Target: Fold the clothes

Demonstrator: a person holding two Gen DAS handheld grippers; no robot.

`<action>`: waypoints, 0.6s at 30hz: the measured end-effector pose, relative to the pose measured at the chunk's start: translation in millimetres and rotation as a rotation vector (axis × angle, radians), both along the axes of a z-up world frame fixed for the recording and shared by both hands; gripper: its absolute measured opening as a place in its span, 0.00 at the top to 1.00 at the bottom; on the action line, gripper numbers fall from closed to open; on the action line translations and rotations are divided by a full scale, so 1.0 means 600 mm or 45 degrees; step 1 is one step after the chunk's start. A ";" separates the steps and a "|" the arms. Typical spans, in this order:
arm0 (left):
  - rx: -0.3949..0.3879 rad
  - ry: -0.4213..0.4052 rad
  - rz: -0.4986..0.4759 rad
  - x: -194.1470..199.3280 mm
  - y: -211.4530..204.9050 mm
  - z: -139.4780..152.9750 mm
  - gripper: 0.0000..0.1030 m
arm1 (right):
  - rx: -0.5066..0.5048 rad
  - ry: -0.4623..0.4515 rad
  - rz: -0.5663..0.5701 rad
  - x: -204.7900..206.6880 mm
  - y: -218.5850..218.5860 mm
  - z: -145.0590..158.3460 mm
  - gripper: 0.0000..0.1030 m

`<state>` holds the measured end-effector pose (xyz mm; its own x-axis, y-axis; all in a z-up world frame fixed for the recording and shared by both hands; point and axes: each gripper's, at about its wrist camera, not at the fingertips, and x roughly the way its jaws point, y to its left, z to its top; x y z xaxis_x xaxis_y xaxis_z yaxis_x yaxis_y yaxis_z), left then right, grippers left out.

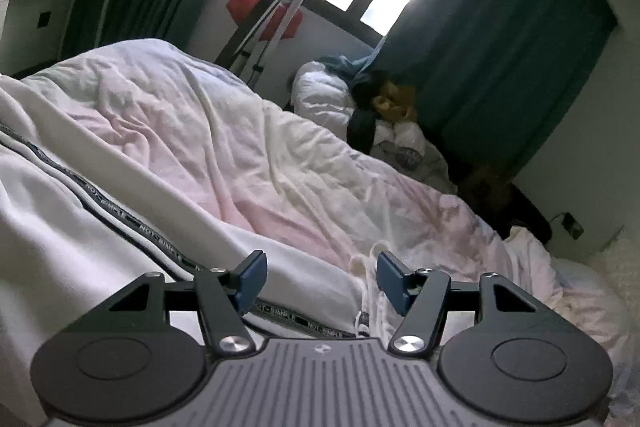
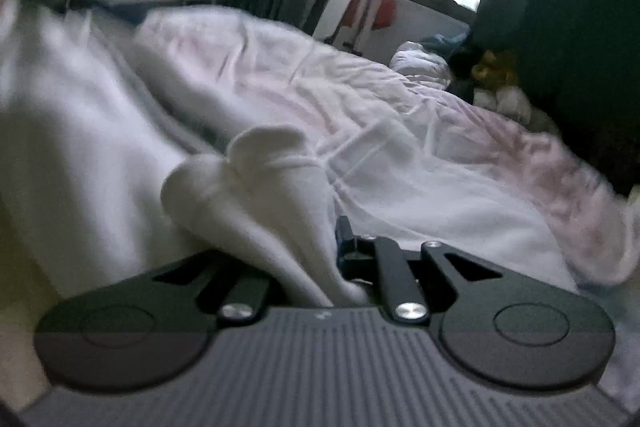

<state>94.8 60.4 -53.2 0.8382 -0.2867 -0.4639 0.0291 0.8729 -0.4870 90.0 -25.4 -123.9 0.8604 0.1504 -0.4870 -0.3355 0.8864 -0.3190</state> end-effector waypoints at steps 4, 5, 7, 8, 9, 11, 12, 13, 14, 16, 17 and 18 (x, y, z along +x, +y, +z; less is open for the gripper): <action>-0.013 -0.020 -0.024 -0.005 -0.004 0.010 0.38 | 0.094 -0.027 -0.023 0.004 -0.017 0.024 0.90; -0.023 -0.027 -0.031 -0.007 -0.004 0.013 0.38 | 0.113 -0.046 -0.031 0.004 -0.021 0.032 0.90; -0.043 -0.042 -0.044 -0.011 -0.003 0.020 0.38 | 0.148 -0.082 -0.046 -0.001 -0.018 0.046 0.90; -0.056 -0.053 -0.047 -0.013 -0.001 0.023 0.38 | 0.165 -0.099 -0.053 -0.005 -0.014 0.053 0.90; -0.071 -0.065 -0.050 -0.015 0.003 0.026 0.38 | 0.177 -0.122 -0.053 -0.008 -0.009 0.060 0.90; -0.102 -0.079 -0.050 -0.016 0.014 0.030 0.38 | 0.172 -0.190 -0.015 -0.014 0.003 0.080 0.90; -0.117 -0.084 -0.045 -0.016 0.020 0.032 0.38 | 0.169 -0.217 0.007 -0.019 0.011 0.088 0.90; -0.126 -0.090 -0.043 -0.015 0.025 0.033 0.38 | 0.173 -0.243 0.030 -0.029 0.020 0.096 0.90; -0.131 -0.095 -0.043 -0.014 0.030 0.035 0.38 | 0.184 -0.259 0.056 -0.037 0.030 0.103 0.90; -0.121 -0.098 -0.041 -0.014 0.036 0.036 0.38 | 0.188 -0.239 0.117 -0.044 0.052 0.102 0.90; -0.112 -0.096 -0.043 -0.013 0.038 0.036 0.38 | 0.170 -0.205 0.151 -0.048 0.065 0.093 0.90; -0.092 -0.087 -0.042 -0.012 0.037 0.036 0.38 | 0.152 -0.159 0.182 -0.051 0.078 0.082 0.90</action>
